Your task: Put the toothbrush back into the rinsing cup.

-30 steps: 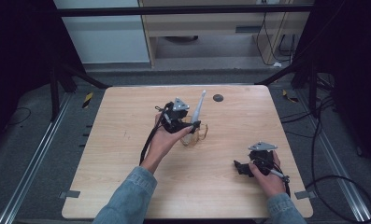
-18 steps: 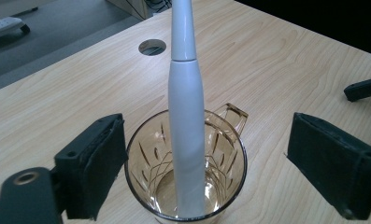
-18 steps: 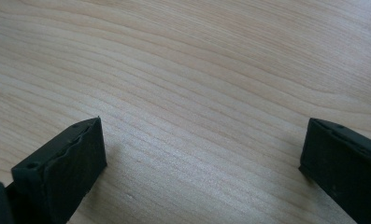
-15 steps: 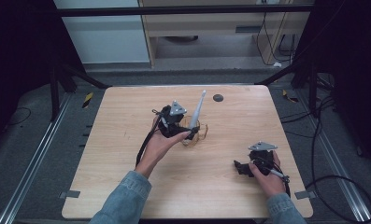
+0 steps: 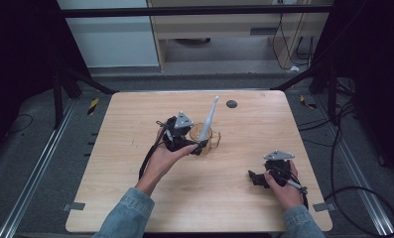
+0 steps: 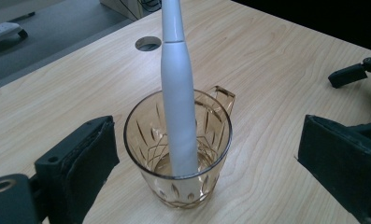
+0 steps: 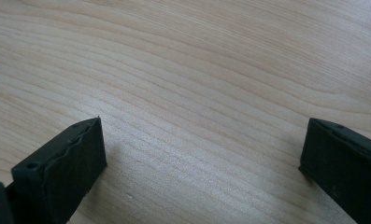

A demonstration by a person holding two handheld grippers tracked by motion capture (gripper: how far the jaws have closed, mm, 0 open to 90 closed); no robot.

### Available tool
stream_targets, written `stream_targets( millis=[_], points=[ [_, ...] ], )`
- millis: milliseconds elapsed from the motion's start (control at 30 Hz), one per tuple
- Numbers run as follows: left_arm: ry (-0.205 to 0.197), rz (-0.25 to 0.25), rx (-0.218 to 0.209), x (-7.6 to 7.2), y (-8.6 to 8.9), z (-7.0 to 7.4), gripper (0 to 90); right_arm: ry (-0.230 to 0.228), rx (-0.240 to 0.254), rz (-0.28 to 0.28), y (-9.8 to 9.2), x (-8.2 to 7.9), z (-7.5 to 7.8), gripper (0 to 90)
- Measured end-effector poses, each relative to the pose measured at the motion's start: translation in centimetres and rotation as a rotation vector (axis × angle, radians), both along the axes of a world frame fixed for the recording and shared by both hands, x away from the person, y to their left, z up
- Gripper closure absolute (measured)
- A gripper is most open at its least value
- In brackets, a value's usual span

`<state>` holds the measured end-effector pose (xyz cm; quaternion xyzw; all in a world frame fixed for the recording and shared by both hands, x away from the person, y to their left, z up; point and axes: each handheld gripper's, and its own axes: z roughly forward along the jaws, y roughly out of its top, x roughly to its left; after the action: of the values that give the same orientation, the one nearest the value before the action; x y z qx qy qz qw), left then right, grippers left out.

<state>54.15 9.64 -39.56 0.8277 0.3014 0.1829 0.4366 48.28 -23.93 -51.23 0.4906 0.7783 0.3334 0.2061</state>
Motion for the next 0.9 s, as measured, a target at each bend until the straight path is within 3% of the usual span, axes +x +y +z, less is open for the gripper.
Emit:
stream_targets(
  millis=[233, 367, 633, 900],
  points=[
    [0.007, -0.022, -0.005, -1.0, 1.1, -0.7, 3.8, 0.0, 0.0, 0.0, 0.0, 0.0, 0.0, 0.3],
    [0.019, -0.026, 0.014, -1.2, 1.7, -1.5, 3.8, 0.001, 0.0, 0.0, 0.0, 0.0, 0.0, 0.3],
    [0.029, -0.024, 0.041, -1.6, 2.4, -2.6, 3.9, 0.001, 0.001, 0.0, 0.0, 0.0, 0.0, 0.3],
    [0.025, 0.004, 0.032, -2.2, 3.9, -3.3, 4.4, 0.001, 0.001, -0.001, 0.0, 0.0, 0.0, 0.3]
  ],
)
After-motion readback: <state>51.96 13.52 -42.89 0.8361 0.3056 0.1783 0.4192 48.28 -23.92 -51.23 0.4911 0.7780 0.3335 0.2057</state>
